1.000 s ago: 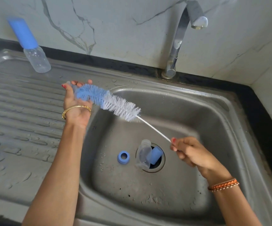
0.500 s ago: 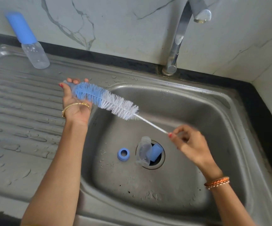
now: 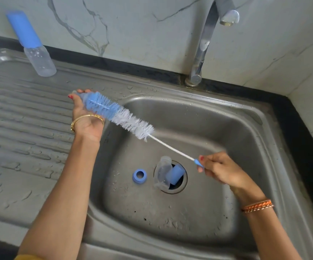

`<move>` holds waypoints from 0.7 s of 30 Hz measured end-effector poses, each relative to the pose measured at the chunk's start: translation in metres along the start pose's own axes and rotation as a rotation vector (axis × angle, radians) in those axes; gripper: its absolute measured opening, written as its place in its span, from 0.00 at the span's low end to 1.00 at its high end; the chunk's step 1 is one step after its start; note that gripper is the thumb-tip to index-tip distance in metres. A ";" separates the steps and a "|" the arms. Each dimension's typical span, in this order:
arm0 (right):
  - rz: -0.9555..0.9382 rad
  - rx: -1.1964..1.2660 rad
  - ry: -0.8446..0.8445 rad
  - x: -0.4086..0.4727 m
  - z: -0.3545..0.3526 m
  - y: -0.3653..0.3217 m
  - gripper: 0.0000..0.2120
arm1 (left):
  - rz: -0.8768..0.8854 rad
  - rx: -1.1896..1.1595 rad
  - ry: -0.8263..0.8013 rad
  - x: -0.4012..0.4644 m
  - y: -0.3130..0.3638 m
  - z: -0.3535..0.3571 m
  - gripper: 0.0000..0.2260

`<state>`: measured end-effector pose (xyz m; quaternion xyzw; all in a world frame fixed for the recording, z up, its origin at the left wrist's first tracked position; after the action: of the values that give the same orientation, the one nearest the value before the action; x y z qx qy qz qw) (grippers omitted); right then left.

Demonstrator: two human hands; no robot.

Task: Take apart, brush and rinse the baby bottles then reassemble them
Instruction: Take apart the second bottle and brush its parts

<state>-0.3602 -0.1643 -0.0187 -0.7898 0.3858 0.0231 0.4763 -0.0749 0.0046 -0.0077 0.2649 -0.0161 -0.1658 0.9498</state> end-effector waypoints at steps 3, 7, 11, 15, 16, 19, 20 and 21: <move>0.128 0.224 -0.307 -0.005 0.011 0.002 0.18 | 0.004 -0.079 -0.044 0.002 0.006 0.001 0.25; 0.123 0.290 -0.403 -0.013 0.016 -0.004 0.18 | 0.017 -0.147 -0.079 0.004 0.013 0.001 0.25; -0.103 -0.080 0.015 -0.006 0.010 -0.008 0.12 | -0.003 -0.086 -0.023 0.008 0.004 -0.009 0.26; -0.179 -0.572 0.500 -0.009 0.000 -0.017 0.13 | -0.008 0.066 0.052 0.008 -0.003 -0.011 0.15; -0.175 -0.521 0.522 -0.009 -0.003 -0.018 0.14 | -0.009 0.072 0.053 0.008 -0.003 -0.011 0.15; -0.190 -0.386 0.349 -0.005 0.000 -0.016 0.19 | -0.003 0.027 0.050 0.007 0.004 -0.011 0.16; -0.198 -0.265 0.224 -0.002 0.003 -0.015 0.20 | -0.002 -0.014 0.041 0.007 0.007 -0.012 0.17; -0.176 -0.118 0.079 -0.002 0.005 -0.014 0.21 | -0.004 -0.061 0.027 0.006 0.008 -0.011 0.19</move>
<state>-0.3504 -0.1556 -0.0106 -0.8474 0.3315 -0.0271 0.4138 -0.0652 0.0150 -0.0137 0.2379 0.0025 -0.1646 0.9572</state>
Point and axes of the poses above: each hand's wrist, its own x-axis towards the middle knuckle, its own z-axis out of the palm, y = z × x, the point moved 4 cm from there along x, towards the middle knuckle, and after that the axes turned 3 degrees about -x, right-handed, at the moved point
